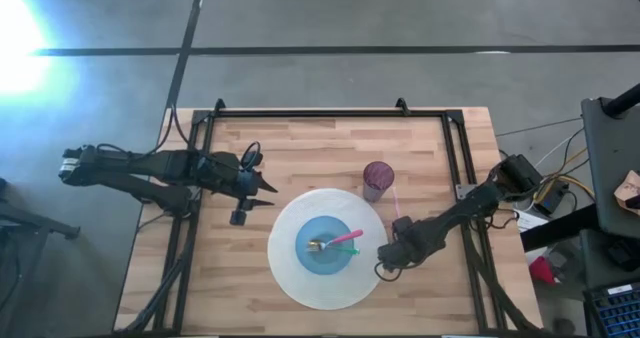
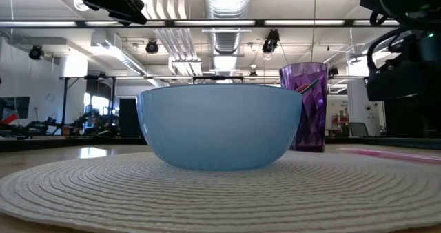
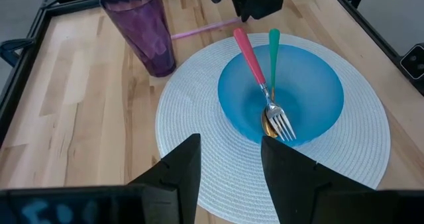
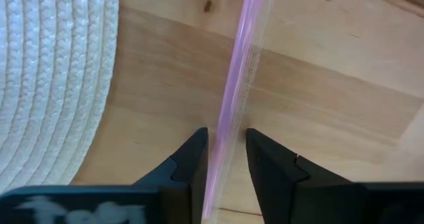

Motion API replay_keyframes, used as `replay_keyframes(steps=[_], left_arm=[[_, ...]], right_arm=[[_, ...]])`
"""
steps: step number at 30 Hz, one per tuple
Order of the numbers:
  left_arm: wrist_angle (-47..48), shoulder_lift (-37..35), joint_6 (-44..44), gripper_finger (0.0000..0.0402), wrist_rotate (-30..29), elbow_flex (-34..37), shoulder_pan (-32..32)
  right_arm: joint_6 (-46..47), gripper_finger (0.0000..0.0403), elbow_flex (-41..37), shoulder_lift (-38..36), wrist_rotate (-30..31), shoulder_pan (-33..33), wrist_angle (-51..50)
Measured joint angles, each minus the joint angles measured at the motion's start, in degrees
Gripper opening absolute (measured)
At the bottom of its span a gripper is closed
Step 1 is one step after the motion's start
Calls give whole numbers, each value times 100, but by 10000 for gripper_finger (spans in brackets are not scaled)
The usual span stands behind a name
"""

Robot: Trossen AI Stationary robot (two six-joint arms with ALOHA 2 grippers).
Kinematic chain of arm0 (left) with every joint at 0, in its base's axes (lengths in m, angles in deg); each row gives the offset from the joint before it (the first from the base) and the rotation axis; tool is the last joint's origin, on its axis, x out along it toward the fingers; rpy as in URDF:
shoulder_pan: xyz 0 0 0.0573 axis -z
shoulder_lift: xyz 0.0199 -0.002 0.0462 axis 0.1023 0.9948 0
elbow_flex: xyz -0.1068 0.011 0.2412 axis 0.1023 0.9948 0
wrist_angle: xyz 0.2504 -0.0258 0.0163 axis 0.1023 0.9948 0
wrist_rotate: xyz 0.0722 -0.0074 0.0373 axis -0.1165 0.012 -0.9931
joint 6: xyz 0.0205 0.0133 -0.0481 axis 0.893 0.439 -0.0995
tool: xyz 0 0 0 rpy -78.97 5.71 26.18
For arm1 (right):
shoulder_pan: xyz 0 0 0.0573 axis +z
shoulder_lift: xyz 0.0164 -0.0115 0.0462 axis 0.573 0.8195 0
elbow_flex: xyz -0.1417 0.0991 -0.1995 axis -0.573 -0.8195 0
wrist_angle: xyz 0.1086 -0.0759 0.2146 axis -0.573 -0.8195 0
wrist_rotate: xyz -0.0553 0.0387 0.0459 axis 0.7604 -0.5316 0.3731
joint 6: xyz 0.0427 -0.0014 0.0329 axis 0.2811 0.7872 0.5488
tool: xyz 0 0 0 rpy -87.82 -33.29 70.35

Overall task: Pick & Place Utensil
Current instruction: Put the purple straw into the purple cup

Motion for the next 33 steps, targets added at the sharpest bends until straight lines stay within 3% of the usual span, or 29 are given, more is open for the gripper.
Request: replay_keyframes(steps=[16,33], left_arm=[[2,0,0,151,0,0,-1],[13,0,2,151,0,0,-1]], right_arm=[[-19,12,-11,2,-71,2,59],[-686,8,-22,-22,-287,15,2]])
